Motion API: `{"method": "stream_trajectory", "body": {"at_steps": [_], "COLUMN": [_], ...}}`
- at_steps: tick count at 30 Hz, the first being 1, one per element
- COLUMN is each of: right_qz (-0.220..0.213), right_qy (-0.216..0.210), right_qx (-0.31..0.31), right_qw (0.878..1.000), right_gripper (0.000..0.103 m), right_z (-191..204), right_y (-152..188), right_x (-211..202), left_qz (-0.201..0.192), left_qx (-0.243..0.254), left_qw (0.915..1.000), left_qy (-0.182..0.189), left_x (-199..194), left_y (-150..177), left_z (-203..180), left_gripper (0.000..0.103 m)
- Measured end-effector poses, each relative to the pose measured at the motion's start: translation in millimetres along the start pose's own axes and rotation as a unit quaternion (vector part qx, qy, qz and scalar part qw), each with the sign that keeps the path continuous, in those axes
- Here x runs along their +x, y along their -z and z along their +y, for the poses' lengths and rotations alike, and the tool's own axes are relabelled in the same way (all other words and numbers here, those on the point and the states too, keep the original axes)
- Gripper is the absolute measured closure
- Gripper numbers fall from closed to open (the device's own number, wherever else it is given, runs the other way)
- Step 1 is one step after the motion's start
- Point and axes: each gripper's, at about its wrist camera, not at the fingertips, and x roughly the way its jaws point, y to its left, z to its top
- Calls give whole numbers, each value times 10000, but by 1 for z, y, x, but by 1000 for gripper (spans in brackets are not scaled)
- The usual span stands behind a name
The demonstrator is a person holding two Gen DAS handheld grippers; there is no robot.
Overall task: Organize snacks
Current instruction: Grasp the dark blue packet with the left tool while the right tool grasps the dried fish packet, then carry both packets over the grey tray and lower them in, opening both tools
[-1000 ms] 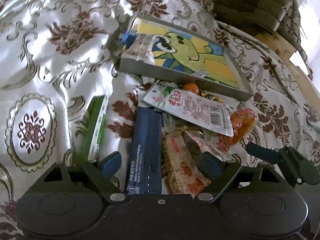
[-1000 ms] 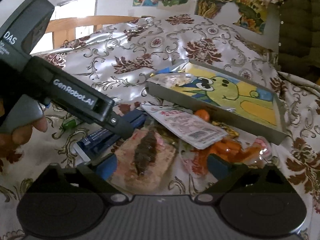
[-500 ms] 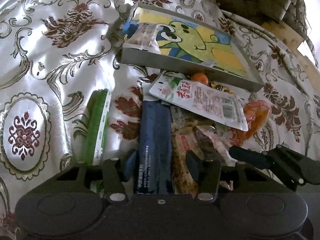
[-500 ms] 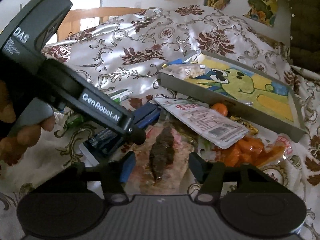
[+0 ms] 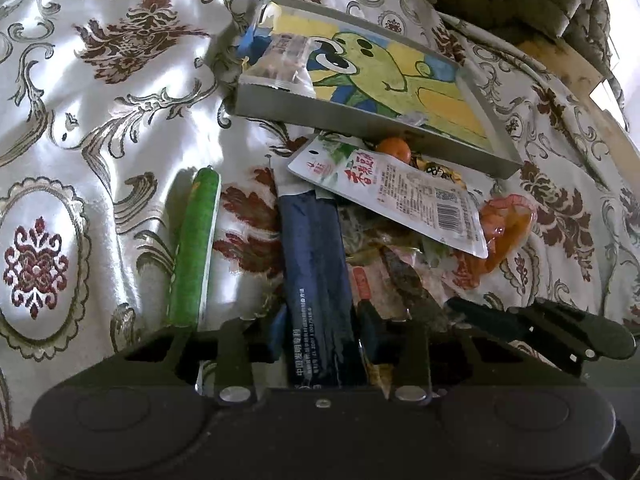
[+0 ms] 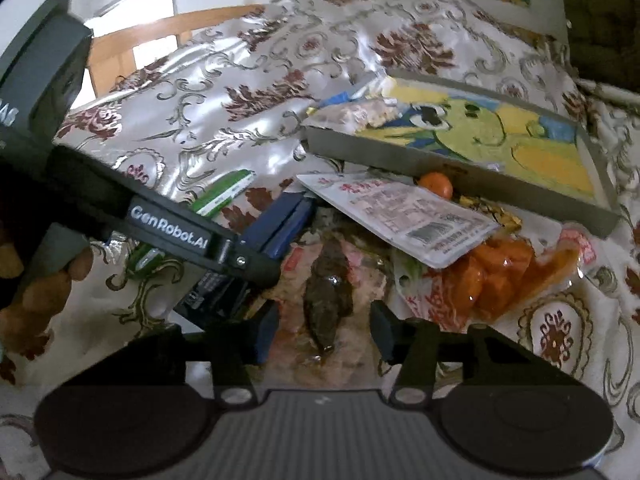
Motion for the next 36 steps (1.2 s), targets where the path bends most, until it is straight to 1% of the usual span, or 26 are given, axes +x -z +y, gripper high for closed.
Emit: {"method": "stream_trajectory", "body": {"at_steps": [3,12,19,22,23,24,26,28,29,36], "right_qz": [79,181,185,200,187,177,138,131,136,214], "right_qy": [-3,46,-17,-147,-171,-175,-212,-314,-365,-357], "right_qx": [178,329,429,434,482,521,562,675,728,804], "right_qw": [9998,9993,9989,9988,9985,9983,9981,9971,9966,9959], "right_gripper": [52,53,53,48,43,41,41,50,52,53], "right_z": [-3,-6,-10,-11,-12,-13,-17,-21,-22,-22], "right_y": [-2,-4,-5,-5,-4,-5,-5,-5,-5,-5], "right_x": [0,-4,-5,-2,-1,1,3,5,5,1], "left_qz": [-1,71,110,119,117,116,114,108,103,106], "left_qx": [-61,-82,-157,-178,-189,-196,-184,-142,-123,-97], "left_qw": [10000,9999,9998,9998,9998,9997,9998,9998,9999,9999], "left_qy": [23,-14,2,-2,-2,0,-9,-30,-39,-43], "left_x": [-1,-5,-8,-7,-6,-6,-6,-7,-7,-16], "left_y": [0,-1,-1,-1,0,0,0,0,0,7], "left_z": [1,-1,-1,1,1,1,1,0,-1,-4], "left_gripper": [66,70,72,72,72,72,73,73,74,77]}}
